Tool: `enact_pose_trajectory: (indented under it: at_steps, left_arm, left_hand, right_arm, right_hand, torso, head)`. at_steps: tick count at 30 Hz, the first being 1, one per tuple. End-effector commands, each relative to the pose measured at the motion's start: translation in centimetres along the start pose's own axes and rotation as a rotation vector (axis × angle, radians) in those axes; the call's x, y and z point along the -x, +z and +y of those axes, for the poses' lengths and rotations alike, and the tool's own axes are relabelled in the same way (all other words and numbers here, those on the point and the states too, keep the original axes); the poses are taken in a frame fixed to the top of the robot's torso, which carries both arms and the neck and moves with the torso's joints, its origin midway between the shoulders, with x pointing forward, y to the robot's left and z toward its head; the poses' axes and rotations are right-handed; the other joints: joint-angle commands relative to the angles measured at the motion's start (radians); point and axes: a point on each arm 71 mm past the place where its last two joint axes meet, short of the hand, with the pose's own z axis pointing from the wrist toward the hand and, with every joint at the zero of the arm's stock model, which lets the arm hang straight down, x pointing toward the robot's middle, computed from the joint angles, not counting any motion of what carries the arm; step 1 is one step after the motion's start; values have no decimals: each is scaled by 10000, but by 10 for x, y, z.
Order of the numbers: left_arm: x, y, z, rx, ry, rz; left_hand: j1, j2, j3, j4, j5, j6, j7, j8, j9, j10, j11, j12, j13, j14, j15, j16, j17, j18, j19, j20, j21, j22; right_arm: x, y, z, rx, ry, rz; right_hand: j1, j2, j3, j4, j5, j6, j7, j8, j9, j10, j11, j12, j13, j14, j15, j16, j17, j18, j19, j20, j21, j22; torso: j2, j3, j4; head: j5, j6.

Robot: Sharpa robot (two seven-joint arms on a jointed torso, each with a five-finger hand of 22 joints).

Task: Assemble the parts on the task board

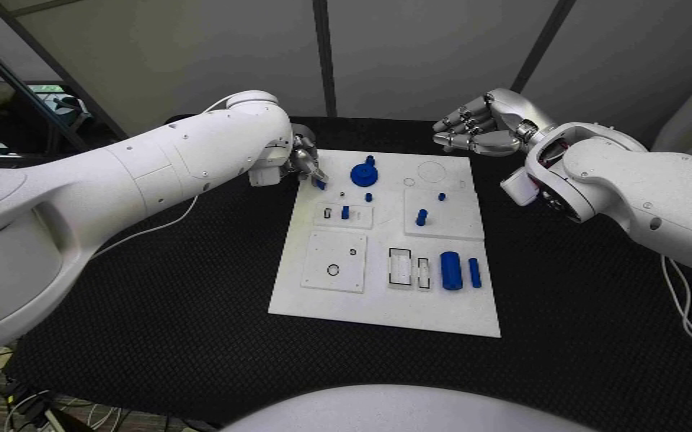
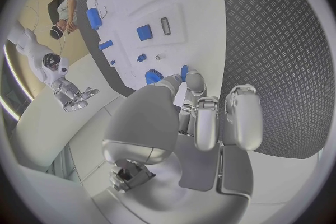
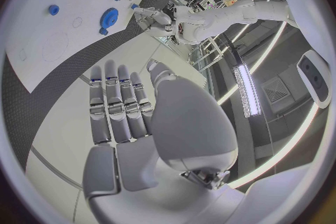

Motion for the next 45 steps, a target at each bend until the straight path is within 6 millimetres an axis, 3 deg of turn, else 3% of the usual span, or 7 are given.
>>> enact_pose_trajectory:
  at_steps: [1,6,13,17,22,45]
  left_arm:
    - [-1,-5,0,-319,-907,43]
    - [-3,-16,2,-581,-1192,-155]
    - [-9,-33,6,-845,-1185,-627]
    - [-14,-41,7,-900,-912,-1079]
    - [-25,-48,6,-1014,-397,-1672]
    - [-61,-44,0,-1024,958,-1416]
  left_hand:
    - [-238,-164,1076,-856,12,-63,-57,107,122,104,-15,63,39,1056,14,24,2630,-307,175,15,-22,541]
    - [-502,-352,1555,-956,2,-114,-79,299,242,182,-34,137,84,1056,3,24,2630,-310,185,4,-16,571]
    - [-657,-490,1910,-1050,-1,-138,-97,432,318,254,-53,191,124,1056,-13,24,2630,-312,193,-9,-14,591]
    - [-759,-572,2123,-1115,-4,-150,-110,516,364,363,-67,306,241,1056,-26,24,2630,-318,208,-20,5,622]
    - [-872,-653,2335,-1174,-5,-156,-127,604,410,459,-83,416,350,1056,-41,24,2630,-323,221,-33,20,649]
    - [-1170,-950,3185,-1497,-10,-210,-143,836,526,490,-110,442,349,1056,-72,24,2630,-324,233,-65,6,675]
  right_arm:
    - [1,0,0,47,-24,44]
    - [2,0,-1,14,-38,16]
    - [4,0,-3,-30,-55,-14]
    - [4,0,-4,-52,-62,-29]
    - [4,1,-4,-51,-60,-23]
    - [3,2,-3,-72,-171,19]
  right_hand:
    - [-24,54,-17,-26,63,-54,47,-9,0,-70,-32,8,-15,-69,-34,-27,-11,60,17,31,-65,-14]
    - [-23,56,-15,-29,71,-56,47,-9,1,-72,-31,8,-15,-70,-35,-27,-14,60,19,32,-71,-15]
    - [-23,56,-15,-29,71,-56,47,-9,1,-72,-31,8,-15,-70,-35,-27,-14,60,19,32,-71,-15]
    - [-25,57,-14,-31,79,-58,48,-8,1,-74,-31,8,-15,-71,-35,-27,-18,60,22,33,-77,-15]
    - [-25,57,-14,-31,79,-58,48,-8,1,-74,-31,8,-15,-71,-35,-27,-18,60,22,33,-77,-15]
    - [-20,60,-8,-40,111,-61,48,-7,1,-77,-30,9,-15,-72,-36,-26,-26,60,29,34,-92,-16]
  torso:
    - [-11,1,15]
    - [-14,-1,24]
    - [-5,4,-11]
    - [-12,4,22]
    - [-6,3,10]
    - [8,0,-4]
  head:
    - [0,-14]
    - [10,-27]
    - [62,2]
    - [52,-21]
    - [94,-34]
    - [132,-93]
